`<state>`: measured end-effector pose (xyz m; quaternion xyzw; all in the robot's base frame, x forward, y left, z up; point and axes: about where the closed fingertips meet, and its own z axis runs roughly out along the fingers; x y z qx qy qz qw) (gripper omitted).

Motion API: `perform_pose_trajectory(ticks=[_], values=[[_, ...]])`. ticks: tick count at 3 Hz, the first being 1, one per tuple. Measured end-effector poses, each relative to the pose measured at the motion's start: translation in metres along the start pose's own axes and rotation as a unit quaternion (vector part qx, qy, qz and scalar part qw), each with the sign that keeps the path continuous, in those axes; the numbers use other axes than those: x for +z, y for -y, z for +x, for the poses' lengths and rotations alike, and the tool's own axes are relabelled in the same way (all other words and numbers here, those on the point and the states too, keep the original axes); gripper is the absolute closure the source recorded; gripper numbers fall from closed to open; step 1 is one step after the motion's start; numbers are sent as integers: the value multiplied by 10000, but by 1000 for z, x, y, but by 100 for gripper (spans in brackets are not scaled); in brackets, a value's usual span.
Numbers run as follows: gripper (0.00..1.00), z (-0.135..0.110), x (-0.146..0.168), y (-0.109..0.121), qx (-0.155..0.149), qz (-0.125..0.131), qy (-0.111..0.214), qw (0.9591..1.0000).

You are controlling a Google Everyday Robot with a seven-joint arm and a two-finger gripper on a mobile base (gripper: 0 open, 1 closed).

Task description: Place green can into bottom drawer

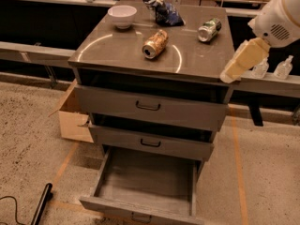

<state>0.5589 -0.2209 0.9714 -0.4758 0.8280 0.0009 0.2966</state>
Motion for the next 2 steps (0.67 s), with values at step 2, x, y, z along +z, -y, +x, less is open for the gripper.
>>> perform_pose_trajectory(ticks=[2], values=[[0, -47, 75, 89, 1530, 556, 758, 9837]])
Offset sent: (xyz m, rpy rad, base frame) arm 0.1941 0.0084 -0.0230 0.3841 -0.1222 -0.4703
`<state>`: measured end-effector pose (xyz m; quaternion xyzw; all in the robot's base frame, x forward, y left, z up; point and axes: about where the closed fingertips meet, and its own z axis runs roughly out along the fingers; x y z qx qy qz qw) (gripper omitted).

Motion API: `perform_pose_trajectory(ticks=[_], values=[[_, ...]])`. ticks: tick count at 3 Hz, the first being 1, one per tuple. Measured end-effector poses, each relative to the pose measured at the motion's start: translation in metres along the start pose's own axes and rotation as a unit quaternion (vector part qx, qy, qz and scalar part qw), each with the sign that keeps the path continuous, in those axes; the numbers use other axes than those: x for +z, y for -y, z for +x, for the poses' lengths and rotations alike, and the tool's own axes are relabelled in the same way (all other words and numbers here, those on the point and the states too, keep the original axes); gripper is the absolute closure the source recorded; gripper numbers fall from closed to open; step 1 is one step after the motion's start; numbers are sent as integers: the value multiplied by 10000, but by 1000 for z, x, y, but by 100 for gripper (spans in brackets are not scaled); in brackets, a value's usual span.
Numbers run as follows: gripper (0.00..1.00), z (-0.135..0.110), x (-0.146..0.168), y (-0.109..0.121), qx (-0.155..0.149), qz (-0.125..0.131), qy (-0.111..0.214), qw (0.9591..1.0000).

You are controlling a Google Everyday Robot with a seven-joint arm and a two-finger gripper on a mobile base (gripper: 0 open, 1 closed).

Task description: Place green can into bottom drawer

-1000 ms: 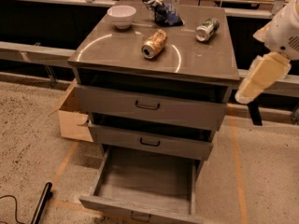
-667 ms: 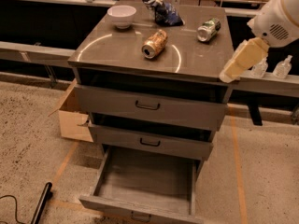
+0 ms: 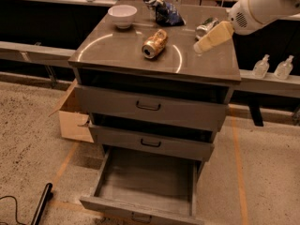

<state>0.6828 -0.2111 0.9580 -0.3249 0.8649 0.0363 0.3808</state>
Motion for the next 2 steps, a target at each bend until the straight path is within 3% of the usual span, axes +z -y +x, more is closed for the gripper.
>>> perform_pose_trajectory(ticks=[1, 2], values=[[0, -2, 4, 1, 266, 8, 44, 9996], [0, -3, 4, 2, 261, 30, 48, 9996]])
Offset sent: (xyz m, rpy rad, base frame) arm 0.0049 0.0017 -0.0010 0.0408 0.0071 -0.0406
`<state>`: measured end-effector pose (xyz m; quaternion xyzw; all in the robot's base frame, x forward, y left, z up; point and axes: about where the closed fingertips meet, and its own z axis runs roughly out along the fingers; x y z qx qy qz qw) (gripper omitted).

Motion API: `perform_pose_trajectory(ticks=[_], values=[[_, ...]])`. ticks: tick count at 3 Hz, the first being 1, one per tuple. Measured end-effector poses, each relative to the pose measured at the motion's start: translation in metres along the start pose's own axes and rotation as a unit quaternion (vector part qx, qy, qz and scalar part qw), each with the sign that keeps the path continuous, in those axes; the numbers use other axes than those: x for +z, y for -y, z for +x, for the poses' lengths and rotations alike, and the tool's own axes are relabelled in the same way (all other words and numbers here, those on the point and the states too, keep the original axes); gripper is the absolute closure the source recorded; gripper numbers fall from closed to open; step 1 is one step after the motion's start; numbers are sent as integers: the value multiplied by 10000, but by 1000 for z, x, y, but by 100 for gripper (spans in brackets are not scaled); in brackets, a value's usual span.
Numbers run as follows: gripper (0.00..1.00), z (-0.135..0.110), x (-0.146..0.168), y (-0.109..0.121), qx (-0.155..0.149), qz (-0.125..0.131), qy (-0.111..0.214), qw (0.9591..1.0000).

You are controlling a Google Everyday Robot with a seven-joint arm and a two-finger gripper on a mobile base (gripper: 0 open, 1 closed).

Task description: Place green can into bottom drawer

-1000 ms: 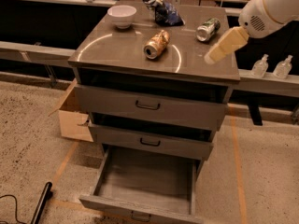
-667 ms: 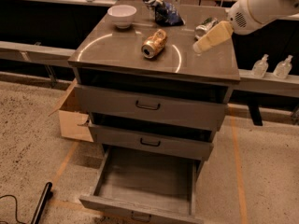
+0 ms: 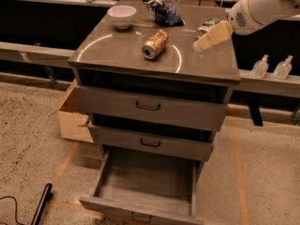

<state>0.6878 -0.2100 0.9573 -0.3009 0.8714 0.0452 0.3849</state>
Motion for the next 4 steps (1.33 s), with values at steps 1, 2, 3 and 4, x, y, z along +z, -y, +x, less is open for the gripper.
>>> perform_pose_trajectory(ticks=[1, 2, 3, 4], values=[[0, -11, -6, 38, 391, 548, 198, 9975], [0, -22, -9, 89, 1004, 1178, 180, 9878], [0, -18, 4, 138, 1848, 1710, -105, 9677], [0, -8, 31, 164, 2704, 1909, -209, 9434]])
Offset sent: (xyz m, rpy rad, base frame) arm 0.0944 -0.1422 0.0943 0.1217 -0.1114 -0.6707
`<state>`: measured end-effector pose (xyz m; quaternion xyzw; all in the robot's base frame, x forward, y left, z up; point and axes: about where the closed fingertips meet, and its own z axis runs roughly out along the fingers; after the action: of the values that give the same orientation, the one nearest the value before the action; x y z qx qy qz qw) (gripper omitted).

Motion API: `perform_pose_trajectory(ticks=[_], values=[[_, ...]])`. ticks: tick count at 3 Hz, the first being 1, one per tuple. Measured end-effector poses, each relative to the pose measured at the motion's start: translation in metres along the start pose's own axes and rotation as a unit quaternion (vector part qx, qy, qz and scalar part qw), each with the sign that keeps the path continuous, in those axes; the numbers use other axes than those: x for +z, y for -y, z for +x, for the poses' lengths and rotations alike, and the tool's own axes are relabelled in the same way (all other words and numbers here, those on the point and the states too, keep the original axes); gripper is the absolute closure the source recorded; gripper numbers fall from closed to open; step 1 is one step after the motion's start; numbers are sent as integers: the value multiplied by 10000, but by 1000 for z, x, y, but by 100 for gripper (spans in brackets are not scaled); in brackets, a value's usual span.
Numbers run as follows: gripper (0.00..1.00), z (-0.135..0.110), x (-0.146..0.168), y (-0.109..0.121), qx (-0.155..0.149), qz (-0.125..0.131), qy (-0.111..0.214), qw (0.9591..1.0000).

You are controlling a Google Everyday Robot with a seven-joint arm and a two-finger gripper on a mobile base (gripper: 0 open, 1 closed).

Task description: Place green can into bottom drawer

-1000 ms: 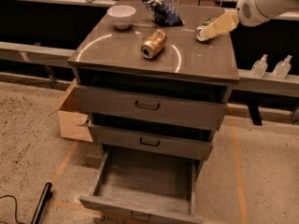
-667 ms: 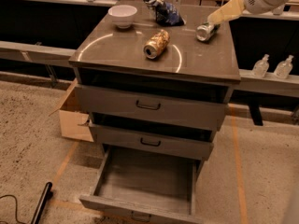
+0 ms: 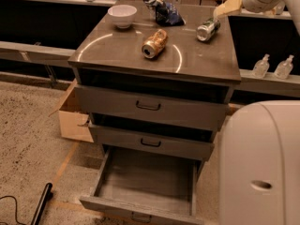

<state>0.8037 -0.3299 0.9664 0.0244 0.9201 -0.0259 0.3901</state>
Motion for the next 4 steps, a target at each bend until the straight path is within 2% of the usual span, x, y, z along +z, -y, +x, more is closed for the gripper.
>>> perform_pose_trajectory(ticks=[1, 2, 3, 4], values=[[0, -2, 25, 1, 1127, -293, 66, 9932], [0, -4, 28, -3, 1593, -357, 57, 9866], [0, -5, 33, -13, 1701, -354, 8, 9848], [0, -9, 39, -42, 2099, -427, -94, 9768]])
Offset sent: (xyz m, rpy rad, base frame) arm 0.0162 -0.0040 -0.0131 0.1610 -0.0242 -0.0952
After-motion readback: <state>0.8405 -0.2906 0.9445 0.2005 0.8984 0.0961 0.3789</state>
